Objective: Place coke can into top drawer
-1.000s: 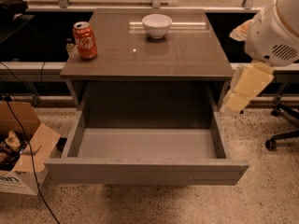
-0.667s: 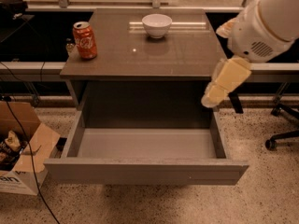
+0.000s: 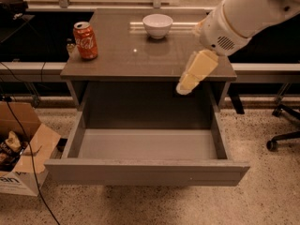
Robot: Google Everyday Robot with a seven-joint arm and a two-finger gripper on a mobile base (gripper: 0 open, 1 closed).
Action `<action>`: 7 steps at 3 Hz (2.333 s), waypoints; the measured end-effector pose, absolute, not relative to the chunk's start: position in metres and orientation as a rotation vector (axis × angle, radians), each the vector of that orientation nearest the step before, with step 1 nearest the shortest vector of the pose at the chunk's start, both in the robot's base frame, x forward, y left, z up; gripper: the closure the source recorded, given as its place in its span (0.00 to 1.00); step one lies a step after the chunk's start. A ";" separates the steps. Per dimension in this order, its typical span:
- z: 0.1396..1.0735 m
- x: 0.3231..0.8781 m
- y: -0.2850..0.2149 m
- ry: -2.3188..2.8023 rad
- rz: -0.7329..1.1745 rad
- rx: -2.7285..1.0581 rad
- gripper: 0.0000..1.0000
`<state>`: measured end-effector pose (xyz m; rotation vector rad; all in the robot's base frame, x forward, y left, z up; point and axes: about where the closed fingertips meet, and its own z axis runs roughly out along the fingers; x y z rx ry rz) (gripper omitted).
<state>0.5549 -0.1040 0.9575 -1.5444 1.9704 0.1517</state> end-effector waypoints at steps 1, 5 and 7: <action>0.951 0.587 -0.089 1.930 0.205 -1.577 0.00; 0.938 0.659 -0.036 1.834 0.216 -1.494 0.00; 0.919 0.725 0.028 1.722 0.348 -1.500 0.00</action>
Offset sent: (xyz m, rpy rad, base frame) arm 0.0302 0.0143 -0.0067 0.0259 0.0085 0.0456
